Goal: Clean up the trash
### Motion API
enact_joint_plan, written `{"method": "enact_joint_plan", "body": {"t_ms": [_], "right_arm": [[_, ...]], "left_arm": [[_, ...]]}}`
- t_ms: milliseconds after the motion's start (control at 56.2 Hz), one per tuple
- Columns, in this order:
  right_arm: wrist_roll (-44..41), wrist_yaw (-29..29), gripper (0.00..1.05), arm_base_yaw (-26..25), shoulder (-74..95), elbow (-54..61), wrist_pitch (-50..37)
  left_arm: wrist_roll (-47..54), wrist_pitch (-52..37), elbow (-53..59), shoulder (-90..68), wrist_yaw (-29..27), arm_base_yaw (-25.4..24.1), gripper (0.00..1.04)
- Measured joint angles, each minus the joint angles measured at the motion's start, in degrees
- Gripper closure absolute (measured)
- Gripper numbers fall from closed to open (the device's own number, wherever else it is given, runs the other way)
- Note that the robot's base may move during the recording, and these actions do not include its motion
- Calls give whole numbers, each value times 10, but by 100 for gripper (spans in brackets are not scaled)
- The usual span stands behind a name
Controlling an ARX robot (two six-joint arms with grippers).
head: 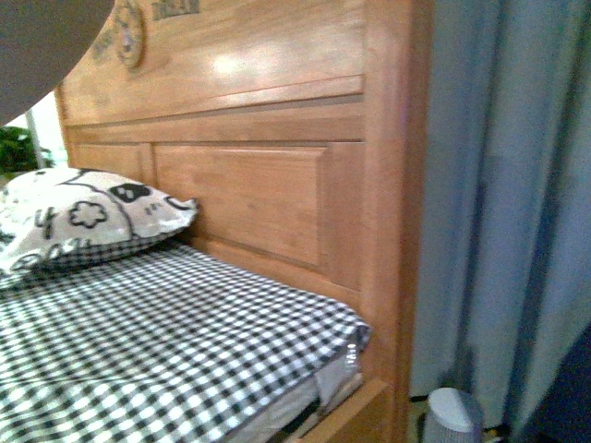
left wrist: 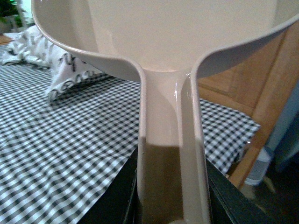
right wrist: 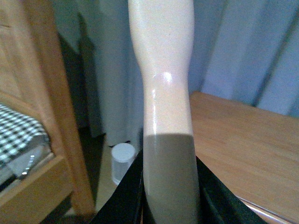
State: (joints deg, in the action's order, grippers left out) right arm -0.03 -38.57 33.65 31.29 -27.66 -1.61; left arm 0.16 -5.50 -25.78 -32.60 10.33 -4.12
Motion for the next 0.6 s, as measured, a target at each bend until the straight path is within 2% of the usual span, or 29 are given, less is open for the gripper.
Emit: {"method": "enact_joint_plan", "body": {"t_ms": [604], "right_arm": [[0,-3,84,-1,0,0,0]], "left_arm": [[0,0,0,-3,1,0,77]]}}
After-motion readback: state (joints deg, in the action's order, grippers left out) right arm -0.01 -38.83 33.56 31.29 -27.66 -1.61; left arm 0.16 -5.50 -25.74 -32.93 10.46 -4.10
